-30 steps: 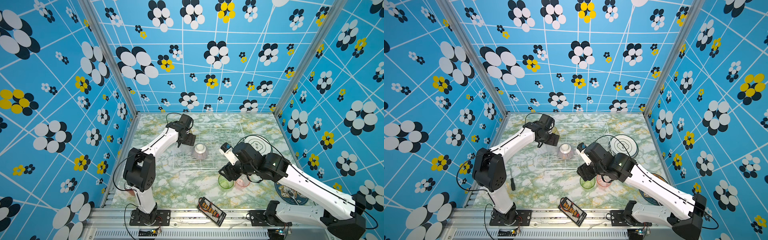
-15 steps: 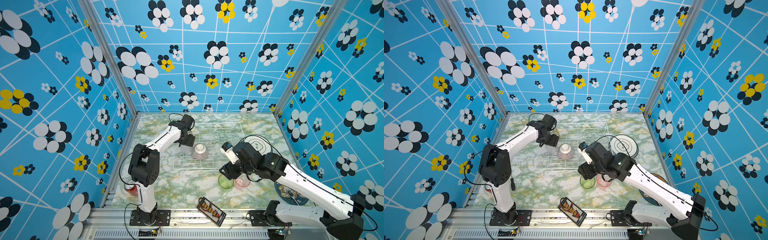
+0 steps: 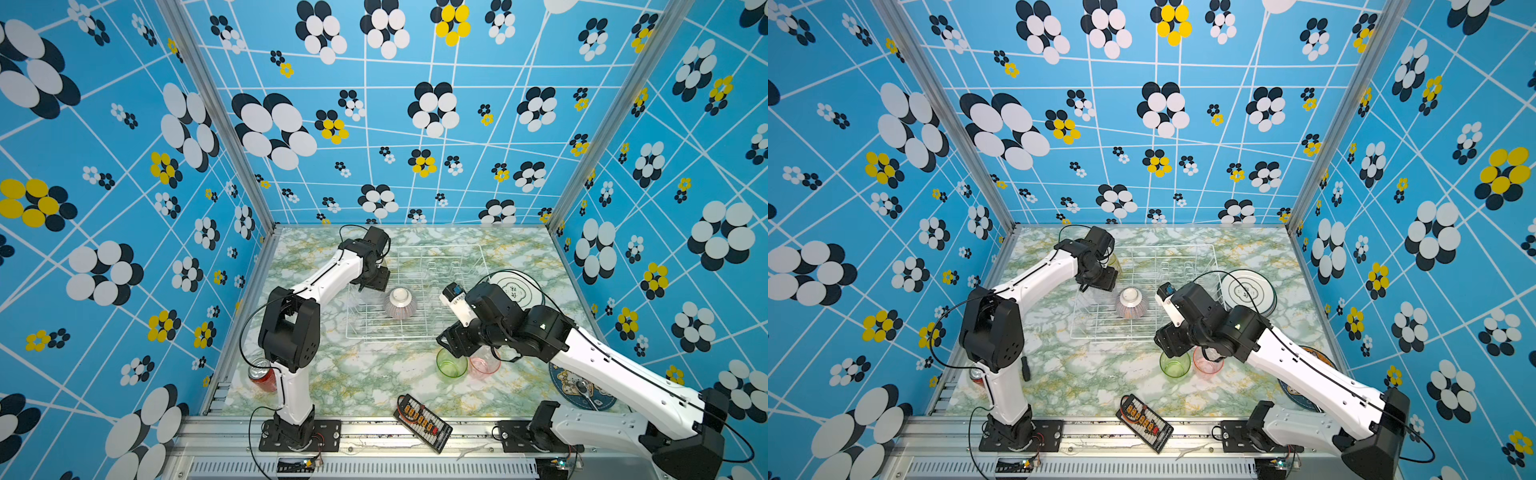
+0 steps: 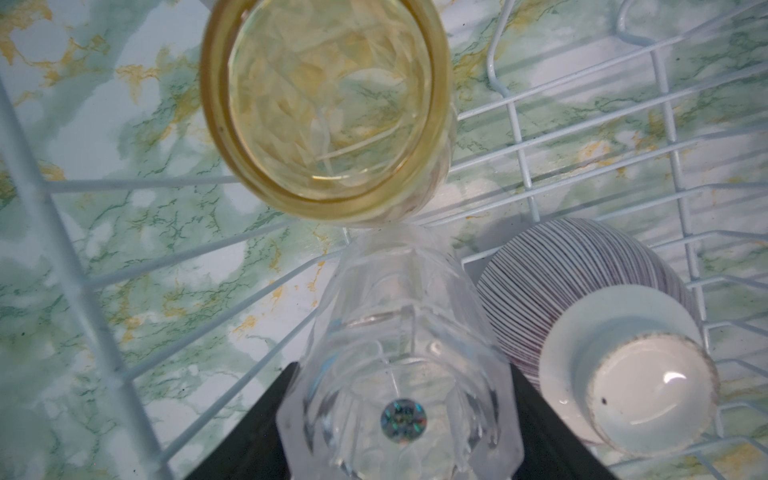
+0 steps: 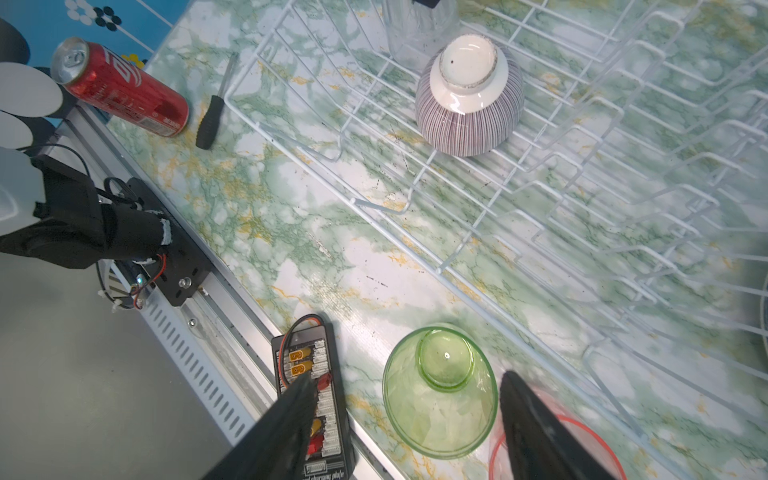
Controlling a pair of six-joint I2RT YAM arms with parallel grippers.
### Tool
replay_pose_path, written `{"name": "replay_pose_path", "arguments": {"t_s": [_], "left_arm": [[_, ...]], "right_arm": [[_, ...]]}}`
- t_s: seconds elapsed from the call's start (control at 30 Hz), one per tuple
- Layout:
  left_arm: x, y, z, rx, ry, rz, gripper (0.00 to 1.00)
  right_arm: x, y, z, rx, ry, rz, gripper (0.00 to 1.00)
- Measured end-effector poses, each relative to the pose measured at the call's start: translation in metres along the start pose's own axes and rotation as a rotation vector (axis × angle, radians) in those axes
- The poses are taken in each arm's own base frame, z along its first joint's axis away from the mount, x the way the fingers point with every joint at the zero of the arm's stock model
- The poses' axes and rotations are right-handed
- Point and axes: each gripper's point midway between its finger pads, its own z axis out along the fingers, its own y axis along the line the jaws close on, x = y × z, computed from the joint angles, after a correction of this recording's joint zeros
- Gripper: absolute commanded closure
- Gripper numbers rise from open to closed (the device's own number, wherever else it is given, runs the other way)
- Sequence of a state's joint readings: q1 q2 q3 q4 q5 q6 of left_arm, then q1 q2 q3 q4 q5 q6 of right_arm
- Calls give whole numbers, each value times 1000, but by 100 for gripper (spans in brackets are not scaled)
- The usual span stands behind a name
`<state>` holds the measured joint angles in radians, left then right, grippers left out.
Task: Unload the mixed dishes from the dish rack
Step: 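Grasp the clear glass in the rack with the left gripper and lift it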
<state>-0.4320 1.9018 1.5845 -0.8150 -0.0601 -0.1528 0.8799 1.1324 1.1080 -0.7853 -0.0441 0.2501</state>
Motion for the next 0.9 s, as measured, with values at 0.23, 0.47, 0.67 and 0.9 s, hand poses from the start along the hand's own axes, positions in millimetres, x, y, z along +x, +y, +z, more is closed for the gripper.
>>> {"name": "replay_pose_path", "arguments": {"t_s": [0.23,0.47,0.67,0.9], "left_arm": [[3,-5,-26,120,-30,-35,46],[-3,-7,-87,315,-163,-105,46],[-2,-23,-127,612,-258,-196,46],[-5,-52,-157,958,-301,-261,48]], "right_arm": [[-15,9,21,-157,-96,114,28],[-47,20,22,-362,-265,219,29],[-66,22,18,-486,-397,256,34],[-90,18,9,-557,-508,288,41]]}}
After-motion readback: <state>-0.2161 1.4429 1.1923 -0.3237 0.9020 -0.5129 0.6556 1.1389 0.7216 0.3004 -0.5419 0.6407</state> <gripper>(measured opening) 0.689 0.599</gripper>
